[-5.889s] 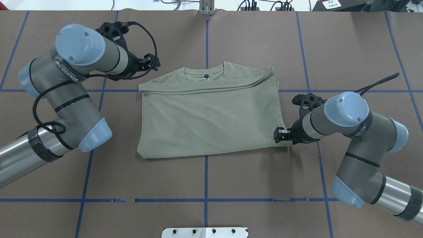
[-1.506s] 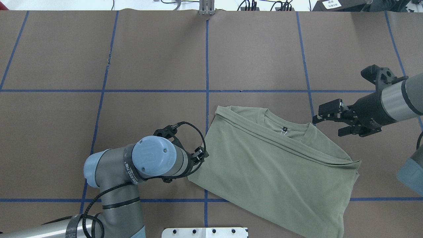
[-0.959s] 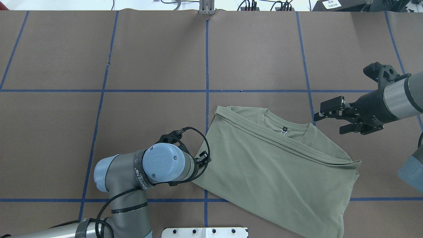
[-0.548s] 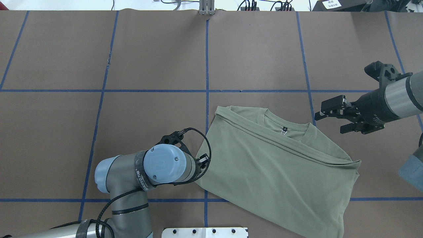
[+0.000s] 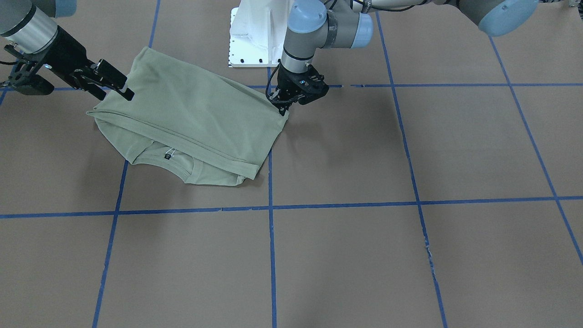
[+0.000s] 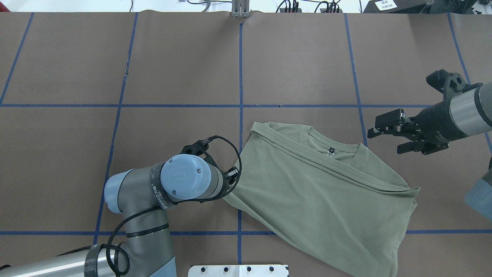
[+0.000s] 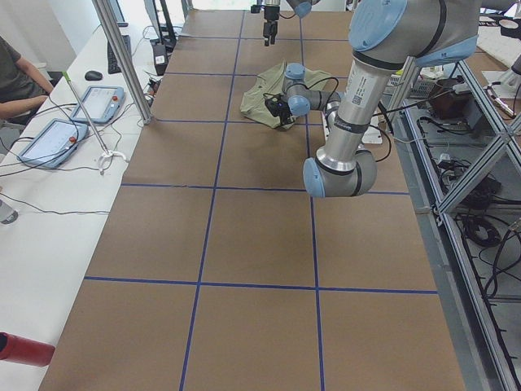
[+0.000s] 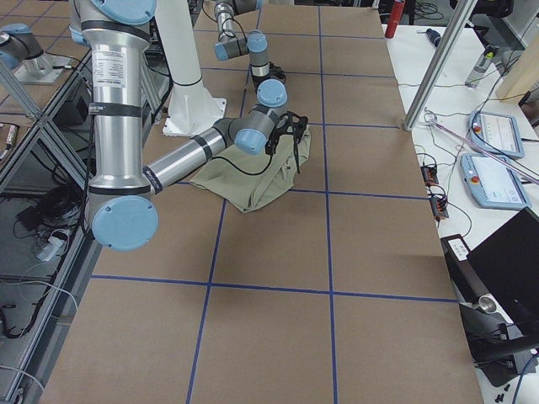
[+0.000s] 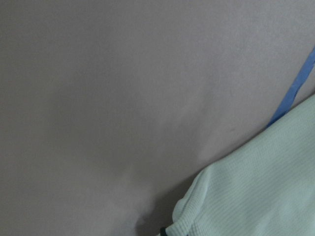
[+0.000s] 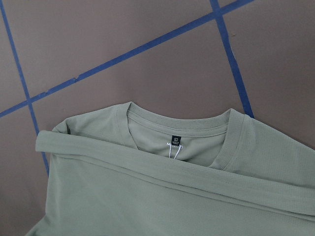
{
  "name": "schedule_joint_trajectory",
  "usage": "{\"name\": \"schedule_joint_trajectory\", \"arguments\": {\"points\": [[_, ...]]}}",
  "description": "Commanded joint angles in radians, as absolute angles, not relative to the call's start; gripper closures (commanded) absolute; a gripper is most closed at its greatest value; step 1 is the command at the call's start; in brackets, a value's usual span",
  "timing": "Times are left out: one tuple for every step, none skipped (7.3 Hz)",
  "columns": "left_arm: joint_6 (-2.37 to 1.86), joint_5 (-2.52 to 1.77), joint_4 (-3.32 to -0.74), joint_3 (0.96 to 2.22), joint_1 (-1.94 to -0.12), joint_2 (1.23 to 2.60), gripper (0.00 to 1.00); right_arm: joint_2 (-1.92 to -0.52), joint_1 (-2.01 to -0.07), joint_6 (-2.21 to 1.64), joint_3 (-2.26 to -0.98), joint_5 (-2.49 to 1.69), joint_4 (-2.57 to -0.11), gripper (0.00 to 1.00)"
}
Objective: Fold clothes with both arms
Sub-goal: 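Fold the shirt side over the body with the left gripper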
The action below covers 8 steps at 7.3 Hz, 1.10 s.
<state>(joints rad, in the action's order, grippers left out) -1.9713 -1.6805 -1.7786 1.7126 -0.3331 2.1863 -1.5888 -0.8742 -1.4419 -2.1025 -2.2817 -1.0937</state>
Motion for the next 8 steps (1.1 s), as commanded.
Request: {"name": "schedule_joint_trajectory", "arguments": {"points": [[-1.954, -1.652, -1.779, 1.695, -0.435, 2.187, 1.0, -1.588, -0.88, -1.442, -2.103, -2.276, -1.094, 0.0], [-1.88, -1.654, -1.781, 1.681, -0.481, 2.187, 1.0, -1.588, -0.884, -1.442, -2.103, -2.275, -1.094, 0.0], [-1.865, -1.646, -1.784, 1.648, -0.515, 2.189, 1.0, -1.588, -0.887, -1.442, -2.105, -2.272, -1.092, 0.0], [-1.838, -1.622, -1.798, 1.632, -0.549, 2.189, 1.0, -1.586, -0.887, -1.442, -2.105, -2.27, -1.092, 0.0], [-1.816, -1.62, -1.871, 1.581, -0.592, 2.192, 1.0, -1.566, -0.888, -1.445, -2.103, -2.27, -1.092, 0.0], [-1.772, -1.62, -1.95, 1.5, -0.641, 2.221, 1.0, -1.563, -0.888, -1.45, -2.105, -2.27, -1.092, 0.0], [-1.737, -1.596, -2.058, 1.402, -0.669, 2.259, 1.0, -1.562, -0.888, -1.45, -2.103, -2.269, -1.092, 0.0], [-1.715, -1.538, -2.145, 1.261, -0.684, 2.348, 1.0, -1.562, -0.888, -1.451, -2.103, -2.263, -1.092, 0.0]]}}
